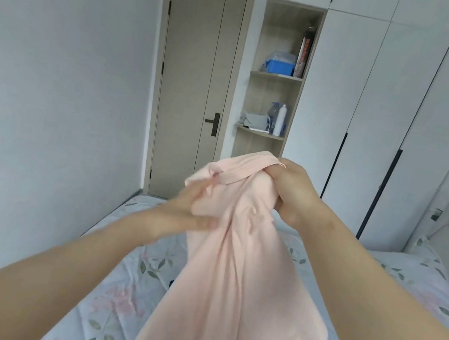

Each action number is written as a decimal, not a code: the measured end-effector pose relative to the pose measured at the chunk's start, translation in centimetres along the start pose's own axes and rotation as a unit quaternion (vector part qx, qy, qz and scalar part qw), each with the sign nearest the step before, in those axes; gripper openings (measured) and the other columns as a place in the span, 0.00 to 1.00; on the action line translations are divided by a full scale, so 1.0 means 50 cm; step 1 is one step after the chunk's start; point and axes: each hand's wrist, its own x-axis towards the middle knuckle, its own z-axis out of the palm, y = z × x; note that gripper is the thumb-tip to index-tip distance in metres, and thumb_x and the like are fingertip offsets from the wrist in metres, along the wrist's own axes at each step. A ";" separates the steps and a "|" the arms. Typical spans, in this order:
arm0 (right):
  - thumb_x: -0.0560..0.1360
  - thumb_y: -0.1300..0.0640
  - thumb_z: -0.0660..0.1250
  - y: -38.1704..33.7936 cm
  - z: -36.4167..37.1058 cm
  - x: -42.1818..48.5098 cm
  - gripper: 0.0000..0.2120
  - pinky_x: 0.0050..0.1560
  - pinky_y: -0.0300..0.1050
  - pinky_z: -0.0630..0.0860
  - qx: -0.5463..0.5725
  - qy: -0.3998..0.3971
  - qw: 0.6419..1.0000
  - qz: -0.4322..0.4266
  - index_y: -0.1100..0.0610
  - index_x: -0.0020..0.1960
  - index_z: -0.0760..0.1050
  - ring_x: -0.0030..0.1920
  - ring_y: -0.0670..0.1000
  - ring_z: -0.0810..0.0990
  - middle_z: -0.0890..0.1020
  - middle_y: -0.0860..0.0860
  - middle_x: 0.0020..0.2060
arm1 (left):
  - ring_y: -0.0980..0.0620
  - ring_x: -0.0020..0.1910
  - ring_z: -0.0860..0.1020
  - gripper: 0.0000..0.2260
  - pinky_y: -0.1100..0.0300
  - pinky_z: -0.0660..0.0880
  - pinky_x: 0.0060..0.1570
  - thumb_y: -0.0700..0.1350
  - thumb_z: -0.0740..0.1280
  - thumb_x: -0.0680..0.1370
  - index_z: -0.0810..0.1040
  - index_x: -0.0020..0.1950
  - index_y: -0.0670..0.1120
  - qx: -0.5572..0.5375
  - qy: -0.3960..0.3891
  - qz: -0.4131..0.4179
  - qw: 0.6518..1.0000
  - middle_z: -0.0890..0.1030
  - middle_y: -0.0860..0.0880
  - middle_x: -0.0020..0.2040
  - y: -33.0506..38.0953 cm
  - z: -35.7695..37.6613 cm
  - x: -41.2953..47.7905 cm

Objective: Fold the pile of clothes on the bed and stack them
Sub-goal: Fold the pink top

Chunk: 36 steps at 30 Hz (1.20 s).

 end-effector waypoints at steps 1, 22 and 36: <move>0.78 0.62 0.61 -0.001 0.010 -0.001 0.06 0.38 0.43 0.73 0.025 -0.014 0.999 0.014 0.61 0.51 0.76 0.41 0.54 0.76 0.78 0.57 0.43 | 0.62 0.67 0.65 0.35 0.61 0.68 0.64 0.55 0.74 0.62 0.63 0.66 0.58 -0.004 -0.051 0.000 0.999 0.66 0.59 0.69 -0.013 0.035 -0.012; 0.77 0.56 0.66 0.285 -0.044 -0.157 0.03 0.52 0.43 0.75 -0.061 -0.103 0.975 0.185 0.53 0.44 0.77 0.40 0.45 0.82 0.83 0.46 0.34 | 0.57 0.35 0.82 0.03 0.70 0.76 0.35 0.37 0.66 0.78 0.78 0.45 0.39 -0.535 0.282 -0.257 0.753 0.80 0.48 0.39 0.019 0.073 0.047; 0.81 0.64 0.54 0.132 0.015 -0.074 0.11 0.34 0.40 0.79 0.367 -0.022 0.928 0.062 0.61 0.43 0.72 0.32 0.48 0.81 0.80 0.55 0.34 | 0.48 0.60 0.78 0.27 0.46 0.71 0.63 0.53 0.73 0.69 0.70 0.66 0.49 -0.180 -0.027 -0.191 0.965 0.80 0.49 0.60 -0.128 0.111 -0.057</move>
